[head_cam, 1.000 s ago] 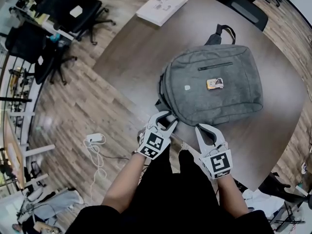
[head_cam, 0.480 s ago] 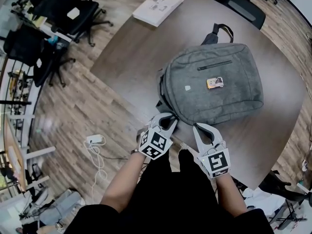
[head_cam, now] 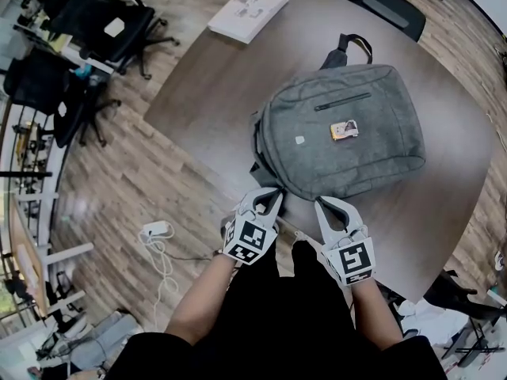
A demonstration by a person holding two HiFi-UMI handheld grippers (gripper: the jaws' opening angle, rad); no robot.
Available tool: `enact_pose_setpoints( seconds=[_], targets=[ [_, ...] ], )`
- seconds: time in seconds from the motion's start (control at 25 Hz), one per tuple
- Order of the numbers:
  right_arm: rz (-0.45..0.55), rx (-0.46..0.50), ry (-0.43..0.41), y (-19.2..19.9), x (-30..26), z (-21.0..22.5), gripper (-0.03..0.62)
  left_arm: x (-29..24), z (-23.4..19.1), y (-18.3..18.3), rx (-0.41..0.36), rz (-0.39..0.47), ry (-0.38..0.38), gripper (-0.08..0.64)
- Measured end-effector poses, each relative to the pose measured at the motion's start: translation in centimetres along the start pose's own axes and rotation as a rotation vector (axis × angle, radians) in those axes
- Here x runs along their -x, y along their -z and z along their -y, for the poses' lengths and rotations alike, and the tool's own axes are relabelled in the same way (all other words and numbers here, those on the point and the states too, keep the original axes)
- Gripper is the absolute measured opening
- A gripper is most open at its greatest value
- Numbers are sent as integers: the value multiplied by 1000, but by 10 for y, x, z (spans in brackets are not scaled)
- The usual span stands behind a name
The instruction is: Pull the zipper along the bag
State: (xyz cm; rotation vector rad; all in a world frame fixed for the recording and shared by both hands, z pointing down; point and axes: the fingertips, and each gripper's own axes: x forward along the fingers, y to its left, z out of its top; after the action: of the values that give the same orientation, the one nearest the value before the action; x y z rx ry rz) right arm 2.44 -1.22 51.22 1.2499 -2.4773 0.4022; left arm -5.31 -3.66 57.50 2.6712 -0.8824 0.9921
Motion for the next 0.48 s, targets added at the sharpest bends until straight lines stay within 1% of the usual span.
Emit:
enact_pose_setpoints(
  seconds=[0.28, 0.36, 0.48],
  targets=[
    [1, 2, 0, -1, 1, -1, 2, -8, -4, -1, -1, -9, -36, 32],
    [0, 3, -1, -1, 2, -1, 2, -10, -3, -1, -6, -12, -32, 52],
    [-5, 6, -1, 0, 1, -1, 3, -11, 0, -4, -18, -2, -20, 58]
  ],
)
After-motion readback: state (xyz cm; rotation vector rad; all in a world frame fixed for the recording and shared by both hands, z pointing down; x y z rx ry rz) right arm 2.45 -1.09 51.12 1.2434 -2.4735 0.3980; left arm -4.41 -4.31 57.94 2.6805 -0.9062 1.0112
